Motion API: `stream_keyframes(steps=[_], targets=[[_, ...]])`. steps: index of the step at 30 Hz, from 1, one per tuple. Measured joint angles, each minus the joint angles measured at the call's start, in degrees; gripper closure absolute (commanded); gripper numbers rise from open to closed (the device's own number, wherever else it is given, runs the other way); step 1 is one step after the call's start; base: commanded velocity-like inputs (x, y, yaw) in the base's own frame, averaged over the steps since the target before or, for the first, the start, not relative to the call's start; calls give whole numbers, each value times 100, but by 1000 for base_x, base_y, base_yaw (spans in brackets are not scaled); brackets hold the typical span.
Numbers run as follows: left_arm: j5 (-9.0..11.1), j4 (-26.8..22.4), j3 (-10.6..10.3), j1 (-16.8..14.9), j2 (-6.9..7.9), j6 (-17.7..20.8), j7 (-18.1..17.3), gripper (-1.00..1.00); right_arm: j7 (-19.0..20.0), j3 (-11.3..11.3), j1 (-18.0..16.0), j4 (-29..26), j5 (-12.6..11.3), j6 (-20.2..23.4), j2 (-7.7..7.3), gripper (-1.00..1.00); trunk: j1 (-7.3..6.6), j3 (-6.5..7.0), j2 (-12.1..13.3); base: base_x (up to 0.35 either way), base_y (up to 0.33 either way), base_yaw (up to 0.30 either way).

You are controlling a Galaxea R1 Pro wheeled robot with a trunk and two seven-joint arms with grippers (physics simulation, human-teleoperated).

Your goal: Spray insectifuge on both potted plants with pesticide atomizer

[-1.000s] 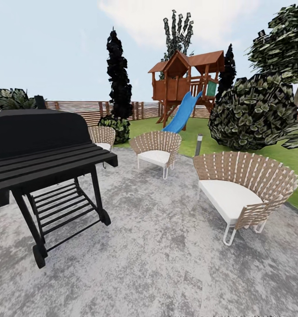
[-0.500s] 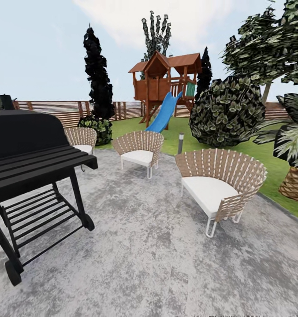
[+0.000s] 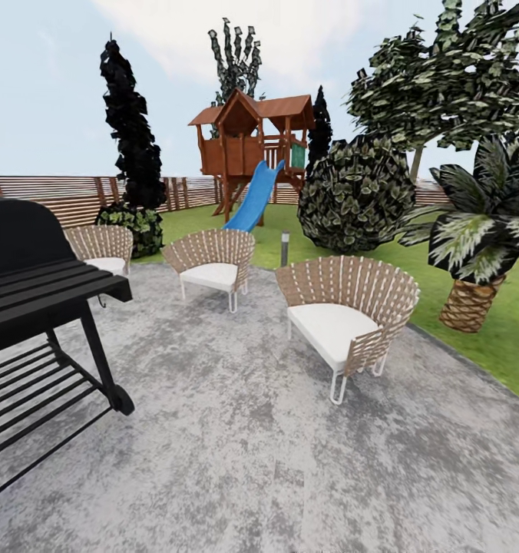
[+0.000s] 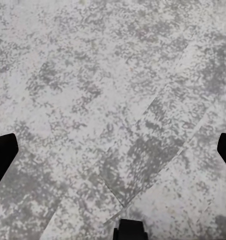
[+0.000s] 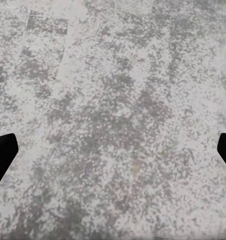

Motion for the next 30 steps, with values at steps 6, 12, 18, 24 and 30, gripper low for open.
stream_keyframes(steps=[6, 12, 18, 24, 30], targets=[[-2, 0, -1, 0, 1, 3, 0, -100, 0, -2, 0, -5, 0, 0, 0, -100, 0, 0, 0, 0, 0, -267], [-3, 3, -2, 0, 2, 1, 0, -100, -3, -5, 0, -30, 0, 0, 0, -100, 0, 0, 0, 0, 0, -267], [-3, 8, -3, 0, -2, 3, 0, -100, 20, -5, 0, -34, 0, 0, -7, -100, 0, 0, 0, 0, 0, -264], [-6, 9, -4, 0, -4, 1, 0, -100, 31, -1, 0, -34, 0, 0, -9, -100, 0, 0, 0, 0, 0, -251], [-10, 9, -4, 0, -5, 3, 0, -100, 32, -4, 0, -34, 0, 0, -9, -100, 0, 0, 0, 0, 0, -249]])
